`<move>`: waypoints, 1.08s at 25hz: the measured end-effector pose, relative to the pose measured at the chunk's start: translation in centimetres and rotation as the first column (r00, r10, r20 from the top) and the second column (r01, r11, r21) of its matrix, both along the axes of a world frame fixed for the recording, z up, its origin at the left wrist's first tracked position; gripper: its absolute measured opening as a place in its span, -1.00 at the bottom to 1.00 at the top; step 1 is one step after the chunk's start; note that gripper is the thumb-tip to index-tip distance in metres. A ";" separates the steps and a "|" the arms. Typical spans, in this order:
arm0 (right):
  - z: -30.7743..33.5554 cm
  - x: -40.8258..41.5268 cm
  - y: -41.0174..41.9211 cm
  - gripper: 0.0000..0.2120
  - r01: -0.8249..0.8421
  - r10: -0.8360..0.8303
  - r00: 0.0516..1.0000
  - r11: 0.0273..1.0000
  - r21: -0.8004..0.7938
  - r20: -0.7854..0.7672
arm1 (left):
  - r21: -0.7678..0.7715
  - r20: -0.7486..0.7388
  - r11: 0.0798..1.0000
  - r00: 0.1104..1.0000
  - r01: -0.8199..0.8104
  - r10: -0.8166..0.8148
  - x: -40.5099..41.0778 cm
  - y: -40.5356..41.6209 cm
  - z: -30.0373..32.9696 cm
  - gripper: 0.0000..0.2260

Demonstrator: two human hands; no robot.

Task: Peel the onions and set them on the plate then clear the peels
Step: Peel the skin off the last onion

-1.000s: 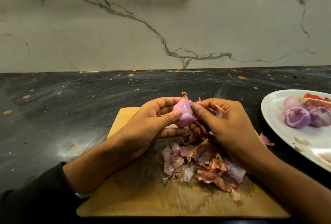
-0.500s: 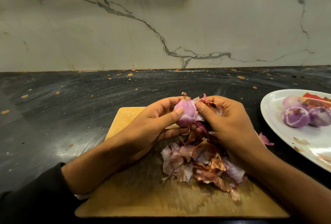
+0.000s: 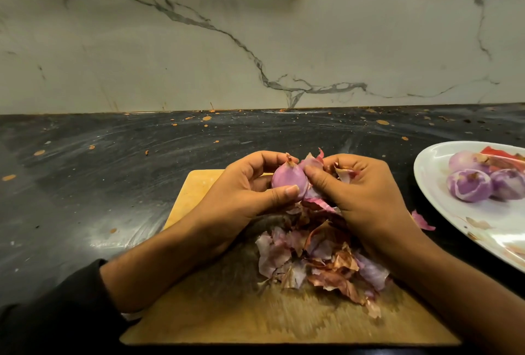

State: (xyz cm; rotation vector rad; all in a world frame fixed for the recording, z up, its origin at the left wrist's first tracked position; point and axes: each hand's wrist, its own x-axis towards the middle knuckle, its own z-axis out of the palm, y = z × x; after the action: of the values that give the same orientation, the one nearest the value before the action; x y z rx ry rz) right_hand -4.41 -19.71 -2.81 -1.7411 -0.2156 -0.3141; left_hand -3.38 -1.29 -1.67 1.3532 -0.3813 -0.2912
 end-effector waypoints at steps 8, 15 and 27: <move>-0.4 0.1 0.0 -0.89 0.046 -0.020 0.994 0.968 0.247 -0.104 | -0.023 -0.026 0.998 0.998 0.052 -0.053 0.6 0.2 -0.2 -0.63; -0.3 0.3 -0.2 -0.87 0.078 0.005 0.977 0.920 0.384 -0.212 | -0.055 -0.057 0.996 0.996 0.068 -0.071 0.7 0.3 -0.2 -0.63; -0.5 0.6 -1.3 -0.88 0.243 -0.224 0.959 0.965 0.098 -0.174 | -0.194 -0.077 0.981 0.997 -0.028 0.013 1.1 0.8 -0.1 -0.62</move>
State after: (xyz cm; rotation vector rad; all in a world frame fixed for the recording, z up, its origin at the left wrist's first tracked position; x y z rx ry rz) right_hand -3.81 -20.98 -3.34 -1.6666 0.1261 -0.3485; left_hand -2.24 -0.45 -1.79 1.1501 -0.3244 -0.2795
